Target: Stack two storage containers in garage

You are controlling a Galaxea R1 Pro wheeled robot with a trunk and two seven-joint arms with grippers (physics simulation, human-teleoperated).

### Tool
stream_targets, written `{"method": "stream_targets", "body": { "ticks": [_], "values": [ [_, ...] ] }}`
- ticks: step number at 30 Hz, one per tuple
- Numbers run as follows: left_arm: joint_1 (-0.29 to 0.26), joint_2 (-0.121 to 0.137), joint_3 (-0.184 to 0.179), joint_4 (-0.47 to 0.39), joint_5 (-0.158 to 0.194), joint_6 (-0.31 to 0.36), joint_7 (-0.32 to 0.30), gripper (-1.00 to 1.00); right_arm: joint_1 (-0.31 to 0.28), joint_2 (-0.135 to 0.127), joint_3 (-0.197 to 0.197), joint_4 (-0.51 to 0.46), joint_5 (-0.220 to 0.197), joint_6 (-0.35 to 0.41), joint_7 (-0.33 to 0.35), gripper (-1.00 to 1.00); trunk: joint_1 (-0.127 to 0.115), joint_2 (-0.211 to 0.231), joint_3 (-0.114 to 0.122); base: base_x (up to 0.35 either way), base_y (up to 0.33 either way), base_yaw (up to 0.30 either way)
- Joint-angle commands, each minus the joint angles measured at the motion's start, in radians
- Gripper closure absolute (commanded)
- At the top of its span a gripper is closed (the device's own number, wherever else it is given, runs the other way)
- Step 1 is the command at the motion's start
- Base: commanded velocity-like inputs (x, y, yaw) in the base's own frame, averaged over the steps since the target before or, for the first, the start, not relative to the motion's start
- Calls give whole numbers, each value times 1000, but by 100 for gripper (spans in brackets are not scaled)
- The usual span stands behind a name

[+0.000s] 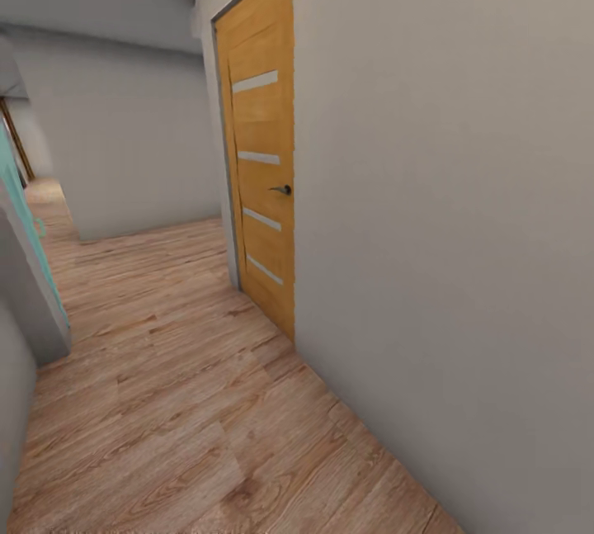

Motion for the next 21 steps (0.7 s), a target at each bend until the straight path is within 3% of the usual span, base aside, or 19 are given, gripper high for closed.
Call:
{"method": "stream_targets", "body": {
  "ticks": [1,21],
  "values": [
    [0,0,-1,0,9,-2,0,-100,-1,0,8,3,-8,-6,-1,-100,0,0,-1,0,0,291],
    [0,1,0,-1,9,-2,0,-100,-1,-1,4,3,-14,-14,11,-100,0,0,-1,0,0,290]
  ]
}}
